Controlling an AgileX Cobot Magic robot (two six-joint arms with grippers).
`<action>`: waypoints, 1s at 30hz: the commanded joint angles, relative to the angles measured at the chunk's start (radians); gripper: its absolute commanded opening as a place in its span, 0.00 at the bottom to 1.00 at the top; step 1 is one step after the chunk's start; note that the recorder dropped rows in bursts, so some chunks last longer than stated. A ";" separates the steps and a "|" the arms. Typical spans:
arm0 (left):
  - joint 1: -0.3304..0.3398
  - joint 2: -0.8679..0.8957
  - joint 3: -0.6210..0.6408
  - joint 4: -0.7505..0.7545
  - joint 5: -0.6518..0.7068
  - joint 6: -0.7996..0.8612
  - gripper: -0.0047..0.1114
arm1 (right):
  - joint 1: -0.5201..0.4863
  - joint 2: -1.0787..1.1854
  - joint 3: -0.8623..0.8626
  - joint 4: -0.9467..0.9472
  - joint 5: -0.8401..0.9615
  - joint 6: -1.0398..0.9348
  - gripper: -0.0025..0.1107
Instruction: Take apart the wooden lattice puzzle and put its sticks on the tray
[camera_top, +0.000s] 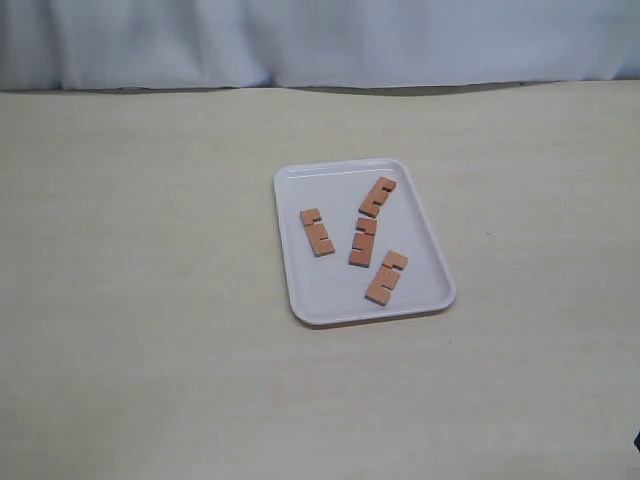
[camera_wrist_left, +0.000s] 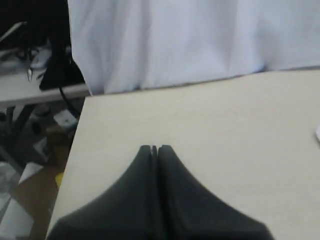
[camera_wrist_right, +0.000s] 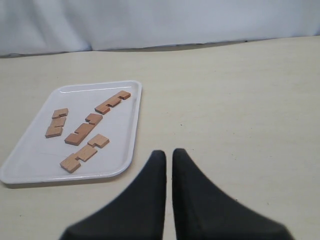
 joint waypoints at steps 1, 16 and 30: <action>-0.011 -0.194 0.045 -0.007 -0.070 -0.009 0.04 | -0.006 -0.004 0.002 0.000 -0.001 0.000 0.06; -0.127 -0.528 0.099 -0.016 -0.168 -0.005 0.04 | -0.006 -0.004 0.002 0.000 -0.001 0.000 0.06; -0.127 -0.528 0.321 -0.240 -0.240 -0.013 0.04 | -0.006 -0.004 0.002 0.000 -0.001 0.000 0.06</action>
